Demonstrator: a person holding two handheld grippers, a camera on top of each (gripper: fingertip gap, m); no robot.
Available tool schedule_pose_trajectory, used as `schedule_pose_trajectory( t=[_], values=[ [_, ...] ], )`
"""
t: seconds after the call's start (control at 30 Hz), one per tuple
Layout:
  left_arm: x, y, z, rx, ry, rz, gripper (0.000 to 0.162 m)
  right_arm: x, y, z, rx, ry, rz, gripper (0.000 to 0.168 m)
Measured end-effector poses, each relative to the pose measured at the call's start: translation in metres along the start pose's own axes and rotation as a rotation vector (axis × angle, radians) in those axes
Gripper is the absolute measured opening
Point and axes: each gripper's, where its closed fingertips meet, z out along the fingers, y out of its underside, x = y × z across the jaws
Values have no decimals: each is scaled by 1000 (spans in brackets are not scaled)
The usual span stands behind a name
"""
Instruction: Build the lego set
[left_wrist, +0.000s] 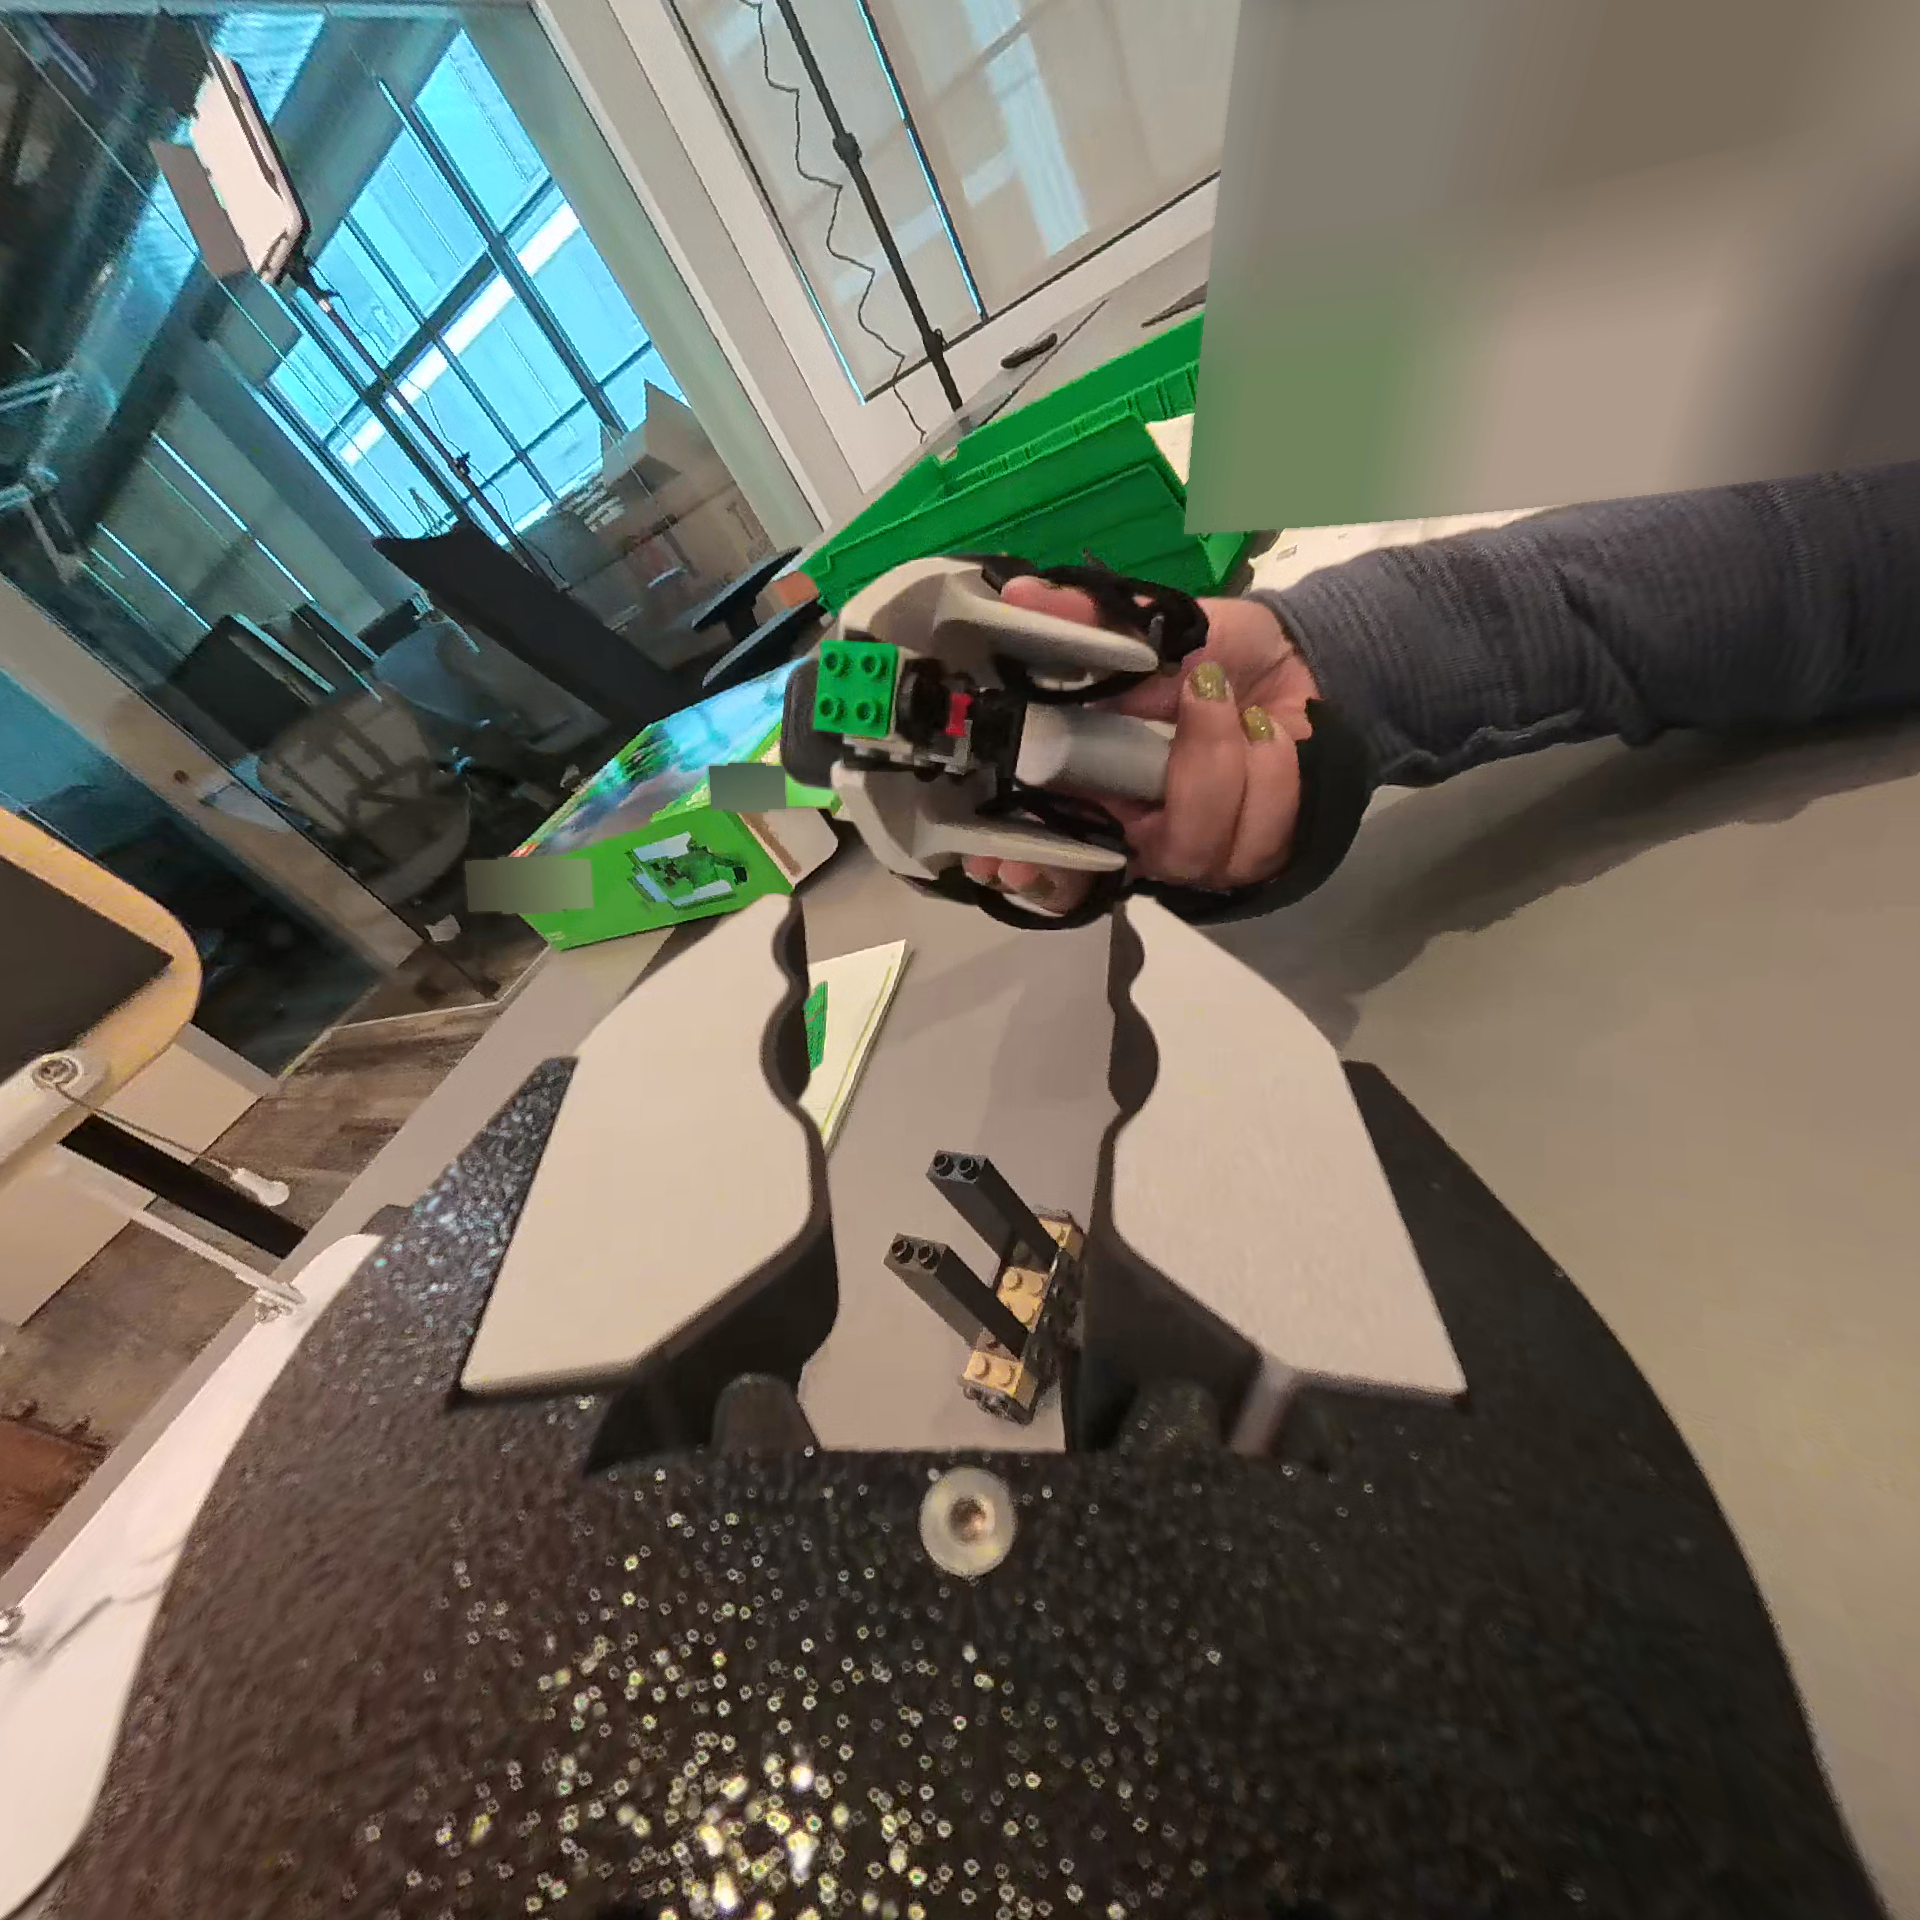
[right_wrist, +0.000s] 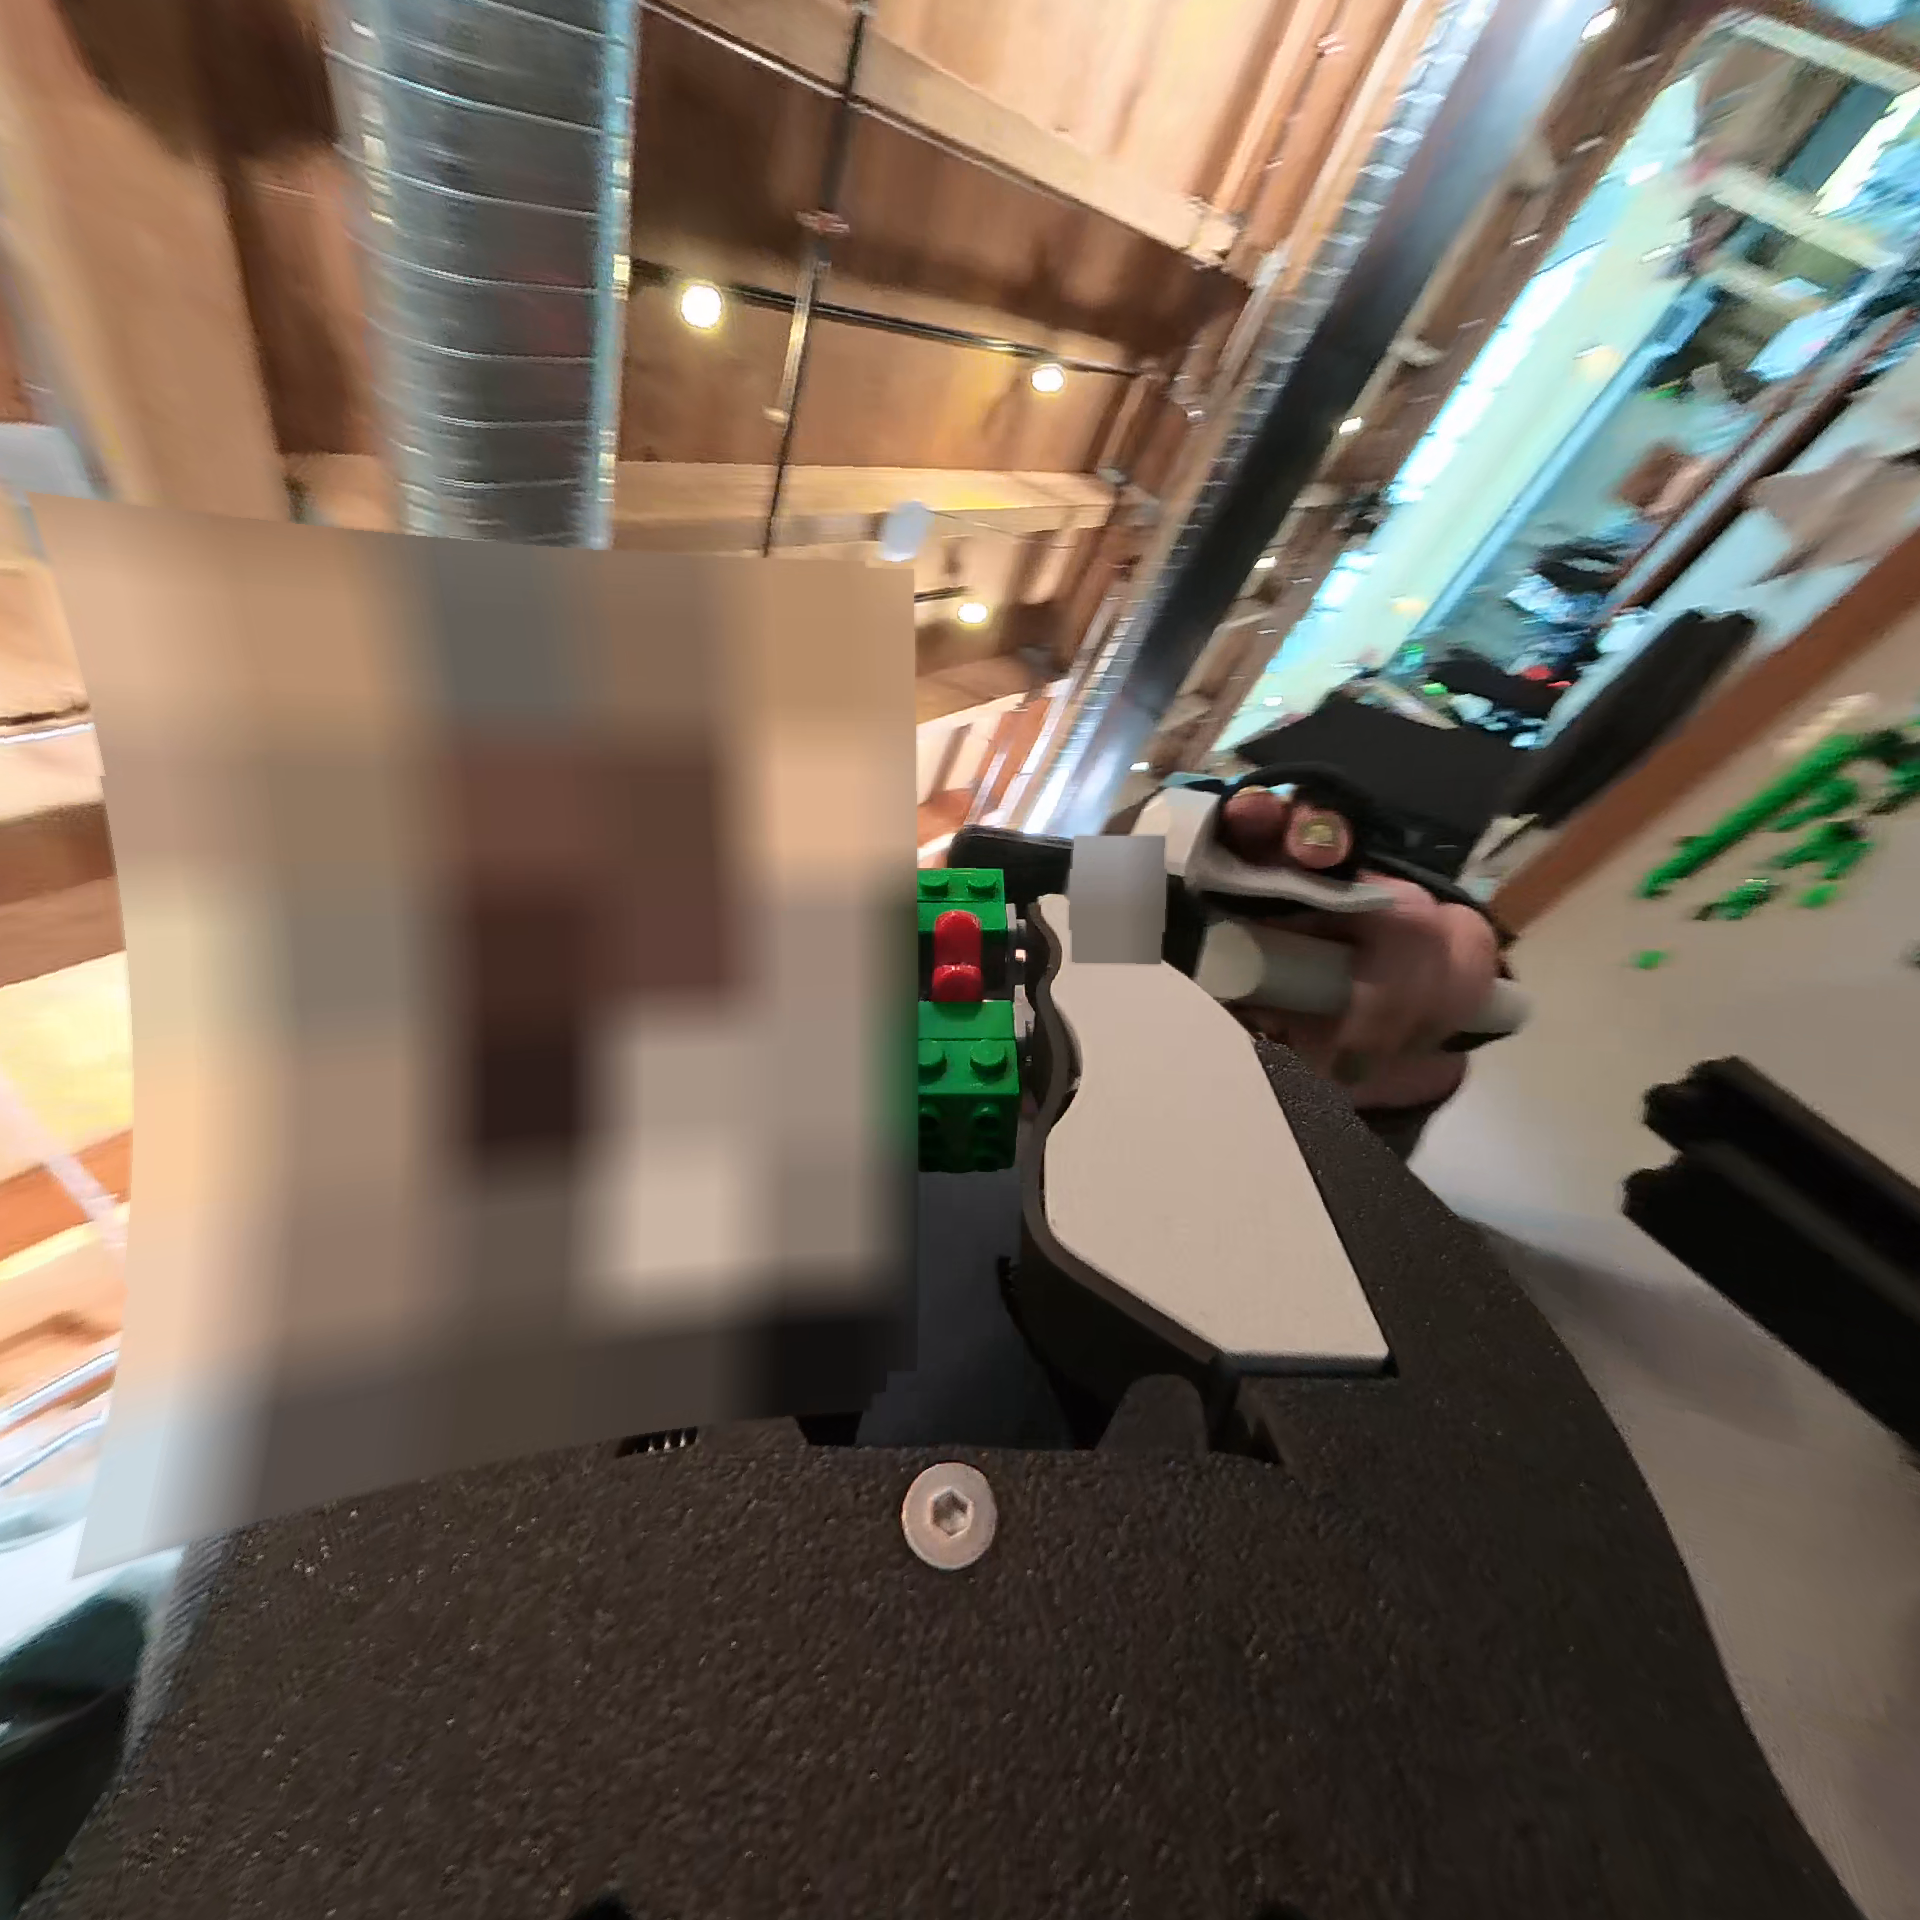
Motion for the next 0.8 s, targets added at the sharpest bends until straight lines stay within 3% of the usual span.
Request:
schedule_pose_trajectory(
  t=[0.23,0.57,0.67,0.8],
  values=[
    [-4,-2,-3,29,-5,-41,54,-15,4,3,-19,-117,44,20],
    [-2,0,-1,24,9,-49,54,-16,4,3,-22,-127,51,20],
    [-1,-3,-1,35,1,-41,54,-9,5,3,-26,-74,39,20],
    [-2,-8,-2,38,-38,18,54,21,17,5,-104,149,-20,20]
  ],
)
